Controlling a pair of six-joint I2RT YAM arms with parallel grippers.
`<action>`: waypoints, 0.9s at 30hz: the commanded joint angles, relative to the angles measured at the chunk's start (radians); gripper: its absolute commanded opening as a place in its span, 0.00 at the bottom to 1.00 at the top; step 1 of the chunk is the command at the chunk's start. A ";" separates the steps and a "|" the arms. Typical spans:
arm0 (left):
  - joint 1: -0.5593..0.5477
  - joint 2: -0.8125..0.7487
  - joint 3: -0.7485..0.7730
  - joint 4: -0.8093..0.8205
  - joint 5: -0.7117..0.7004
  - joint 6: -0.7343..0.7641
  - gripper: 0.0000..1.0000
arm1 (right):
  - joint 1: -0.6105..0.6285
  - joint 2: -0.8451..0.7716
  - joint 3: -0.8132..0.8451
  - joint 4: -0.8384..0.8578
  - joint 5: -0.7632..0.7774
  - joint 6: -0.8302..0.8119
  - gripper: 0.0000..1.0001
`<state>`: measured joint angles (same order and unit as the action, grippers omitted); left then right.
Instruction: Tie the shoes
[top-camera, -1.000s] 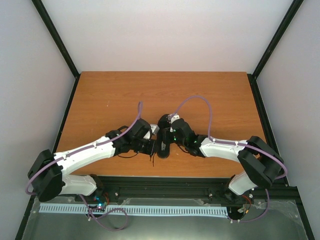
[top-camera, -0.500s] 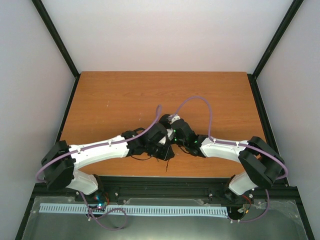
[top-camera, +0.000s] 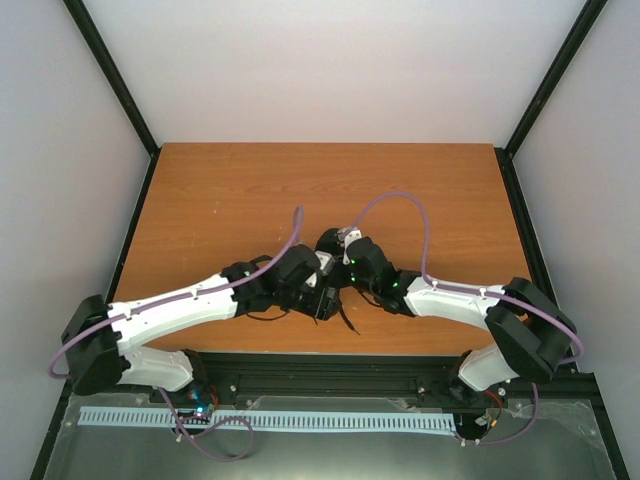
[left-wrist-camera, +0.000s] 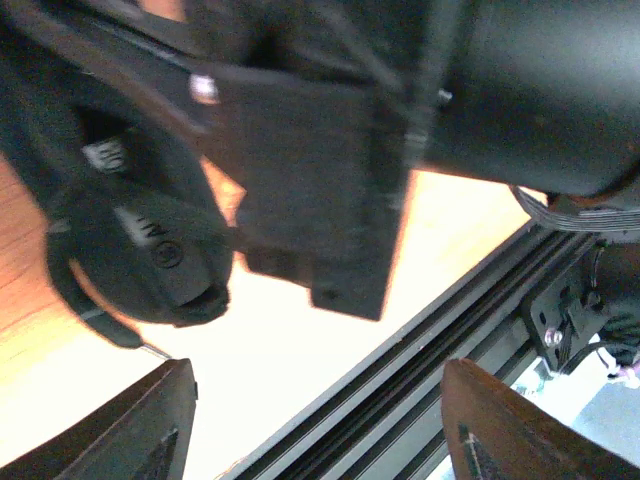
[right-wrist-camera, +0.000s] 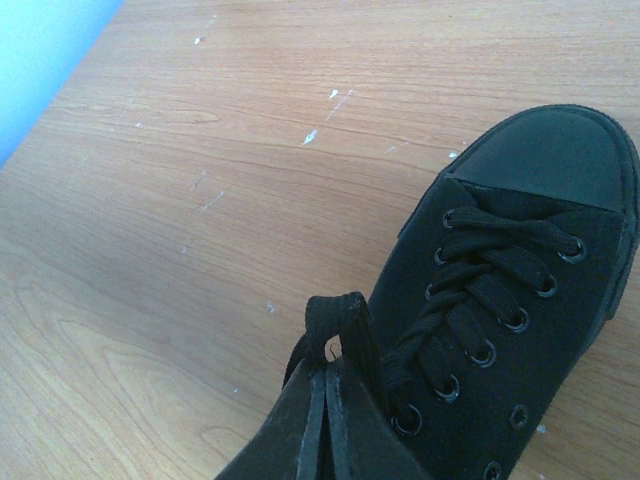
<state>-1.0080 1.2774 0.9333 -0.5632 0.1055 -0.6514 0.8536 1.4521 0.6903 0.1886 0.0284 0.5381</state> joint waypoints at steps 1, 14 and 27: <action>0.117 -0.087 0.000 -0.017 -0.009 0.052 0.73 | 0.004 -0.026 -0.046 0.079 -0.024 -0.026 0.03; 0.292 0.042 0.008 0.289 0.115 -0.026 0.58 | 0.004 -0.012 -0.121 0.204 -0.099 -0.074 0.03; 0.295 0.174 0.020 0.327 0.112 -0.054 0.40 | 0.004 0.018 -0.123 0.207 -0.099 -0.076 0.03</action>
<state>-0.7197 1.4399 0.9283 -0.2684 0.2207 -0.6922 0.8536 1.4532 0.5751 0.3561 -0.0689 0.4774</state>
